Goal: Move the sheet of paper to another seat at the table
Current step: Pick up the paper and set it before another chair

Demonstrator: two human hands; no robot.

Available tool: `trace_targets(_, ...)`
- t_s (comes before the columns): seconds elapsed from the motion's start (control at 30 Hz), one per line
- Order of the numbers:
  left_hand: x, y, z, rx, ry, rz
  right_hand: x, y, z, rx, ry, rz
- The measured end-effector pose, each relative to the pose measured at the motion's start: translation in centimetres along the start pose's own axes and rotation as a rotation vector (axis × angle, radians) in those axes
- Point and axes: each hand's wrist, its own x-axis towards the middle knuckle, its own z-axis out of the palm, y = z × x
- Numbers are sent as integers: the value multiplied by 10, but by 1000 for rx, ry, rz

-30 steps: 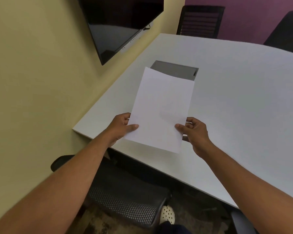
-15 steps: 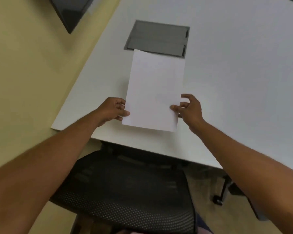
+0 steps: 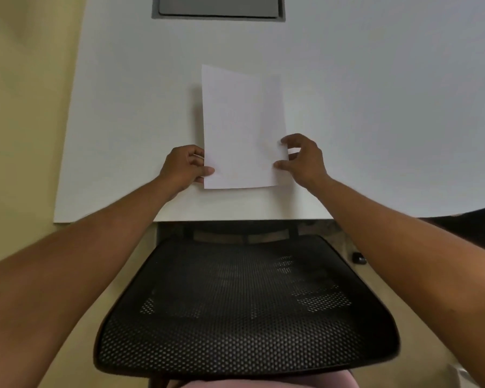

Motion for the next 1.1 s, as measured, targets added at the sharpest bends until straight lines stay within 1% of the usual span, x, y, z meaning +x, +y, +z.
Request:
trace_targets(0.13, 13, -9, 6, 115, 68, 17, 7, 18, 15, -79, 18, -5)
trace_targets(0.3, 17, -15, 7, 185, 105, 47, 14, 25, 26, -184, 24, -81)
trace_targets(0.4, 18, -14, 7, 243, 136, 74, 17, 29, 28, -222, 27, -91)
trace_targets(0.53, 21, -9, 3, 296, 91, 57, 18, 32, 26, -268, 12, -77)
trace_targets(0.6, 24, -7, -2, 326, 72, 65, 19, 32, 21, -240, 8, -93)
trace_targets(0.67, 28, -6, -11, 388, 93, 121, 18, 29, 12, -171, 32, -102)
trace_targets(0.73, 33, -5, -22, 504, 112, 234, 18, 29, 2, -189, 56, -141)
trace_targets(0.8, 38, -5, -30, 656, 83, 373, 16, 33, -5, -293, 9, -200)
trace_targets(0.87, 44, -4, -36, 785, -7, 445, 17, 40, -7, -378, -101, -238)
trace_targets(0.97, 51, -2, -37, 934, -173, 471, 24, 50, -7, -483, -228, -278)
trace_targets(1.03, 55, -3, -34, 984, -212, 467, 31, 55, -6, -530, -246, -324)
trace_targets(1.1, 56, -6, -33, 1000, -212, 468, 36, 57, -6, -556, -249, -354)
